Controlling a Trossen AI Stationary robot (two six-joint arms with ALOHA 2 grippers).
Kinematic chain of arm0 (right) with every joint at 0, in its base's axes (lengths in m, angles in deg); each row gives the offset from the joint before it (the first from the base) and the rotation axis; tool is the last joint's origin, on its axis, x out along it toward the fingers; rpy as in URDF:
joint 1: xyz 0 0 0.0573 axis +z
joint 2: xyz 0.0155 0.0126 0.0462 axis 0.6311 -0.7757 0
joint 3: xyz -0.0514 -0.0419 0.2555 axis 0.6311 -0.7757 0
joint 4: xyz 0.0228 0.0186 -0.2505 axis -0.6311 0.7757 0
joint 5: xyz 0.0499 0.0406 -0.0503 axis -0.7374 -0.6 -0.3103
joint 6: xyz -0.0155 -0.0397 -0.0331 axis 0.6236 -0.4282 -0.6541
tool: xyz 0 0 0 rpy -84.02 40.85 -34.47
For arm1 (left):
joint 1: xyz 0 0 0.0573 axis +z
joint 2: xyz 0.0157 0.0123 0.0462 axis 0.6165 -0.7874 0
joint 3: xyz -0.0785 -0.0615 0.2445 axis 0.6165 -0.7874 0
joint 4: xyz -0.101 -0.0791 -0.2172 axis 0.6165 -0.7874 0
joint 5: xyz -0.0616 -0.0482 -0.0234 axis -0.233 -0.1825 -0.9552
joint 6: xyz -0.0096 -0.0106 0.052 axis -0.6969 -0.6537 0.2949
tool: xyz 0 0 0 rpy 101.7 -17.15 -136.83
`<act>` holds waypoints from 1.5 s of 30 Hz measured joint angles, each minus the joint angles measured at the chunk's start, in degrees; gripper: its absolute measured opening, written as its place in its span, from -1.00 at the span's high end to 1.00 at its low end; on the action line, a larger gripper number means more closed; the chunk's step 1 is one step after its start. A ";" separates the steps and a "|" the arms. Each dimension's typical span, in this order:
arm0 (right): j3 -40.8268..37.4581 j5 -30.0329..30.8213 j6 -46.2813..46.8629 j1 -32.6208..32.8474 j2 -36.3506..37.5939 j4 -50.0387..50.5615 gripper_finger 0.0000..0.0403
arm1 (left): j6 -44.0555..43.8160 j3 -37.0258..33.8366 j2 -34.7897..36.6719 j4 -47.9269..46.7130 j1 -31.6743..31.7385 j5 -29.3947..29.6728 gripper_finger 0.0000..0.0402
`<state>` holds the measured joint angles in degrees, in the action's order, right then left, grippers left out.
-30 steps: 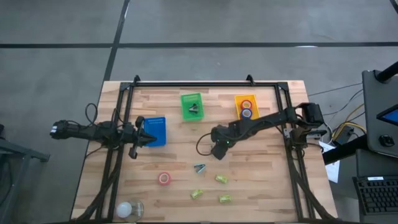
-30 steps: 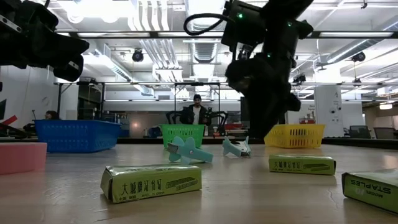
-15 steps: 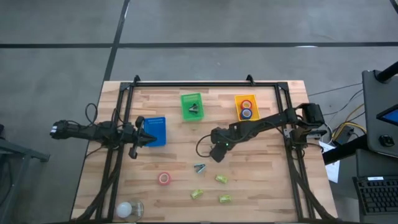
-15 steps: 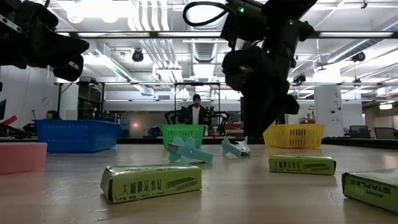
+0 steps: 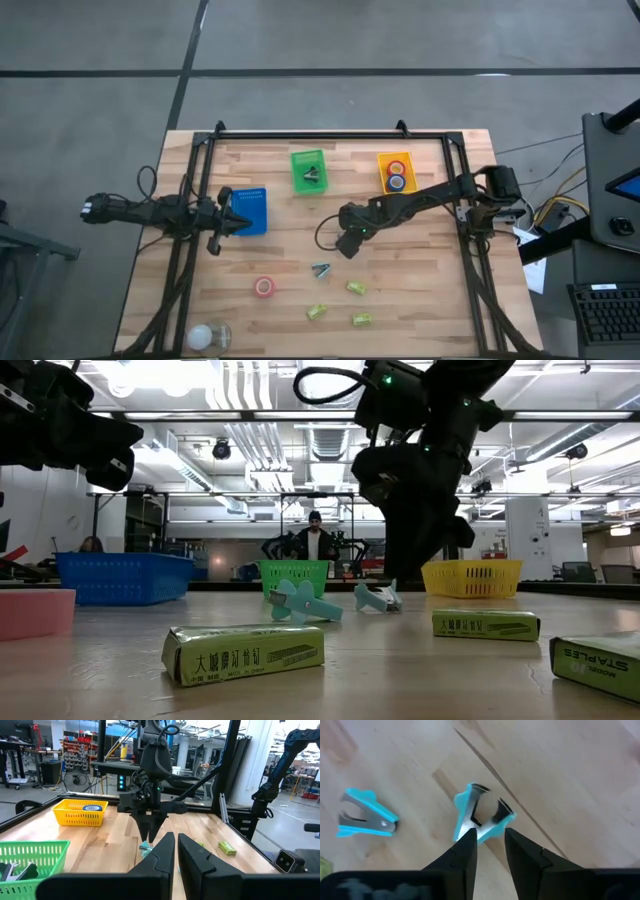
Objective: Pick and place Stapler, Stapler remover, tape
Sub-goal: Put the top blue staple remover into the green bin
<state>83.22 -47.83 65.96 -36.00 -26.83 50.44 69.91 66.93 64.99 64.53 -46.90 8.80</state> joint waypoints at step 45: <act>-3.99 0.20 -2.60 -1.20 -0.21 -8.12 0.95 | 0.00 0.01 0.00 -0.02 0.01 0.00 0.87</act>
<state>79.23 -47.63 63.36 -37.20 -27.05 42.32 69.91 66.94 64.99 64.51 -46.89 8.80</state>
